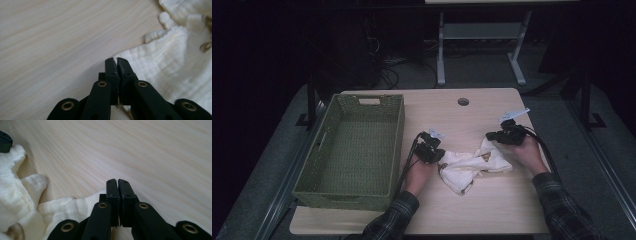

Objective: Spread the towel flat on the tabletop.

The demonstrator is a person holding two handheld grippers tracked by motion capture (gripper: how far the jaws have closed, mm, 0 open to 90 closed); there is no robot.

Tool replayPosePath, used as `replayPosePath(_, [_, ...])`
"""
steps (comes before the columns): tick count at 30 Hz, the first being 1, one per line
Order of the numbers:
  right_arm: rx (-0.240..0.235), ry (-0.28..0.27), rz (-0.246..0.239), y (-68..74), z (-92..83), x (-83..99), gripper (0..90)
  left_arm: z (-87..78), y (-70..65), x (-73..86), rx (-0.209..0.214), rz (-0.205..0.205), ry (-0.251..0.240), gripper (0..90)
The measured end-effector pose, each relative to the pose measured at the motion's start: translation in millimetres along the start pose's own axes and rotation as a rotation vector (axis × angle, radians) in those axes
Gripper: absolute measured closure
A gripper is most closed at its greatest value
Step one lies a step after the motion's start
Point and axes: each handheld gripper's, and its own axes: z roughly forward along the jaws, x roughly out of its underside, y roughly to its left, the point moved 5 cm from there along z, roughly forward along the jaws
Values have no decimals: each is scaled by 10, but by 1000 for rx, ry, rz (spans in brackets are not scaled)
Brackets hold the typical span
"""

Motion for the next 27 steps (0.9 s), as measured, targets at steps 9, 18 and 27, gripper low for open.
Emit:
replayPosePath(9, [65, -69, 53, -279, -392, 109, 877, -67, 119, -193, -56, -21, -39, 878])
replayPosePath(18, [138, -89, 129, -552, -662, 307, 879, -146, 265, -252, -139, -30, -46, 879])
replayPosePath(27, [176, -33, 130, -605, -497, 401, 881, 16, 390, -274, -186, -64, -43, 879])
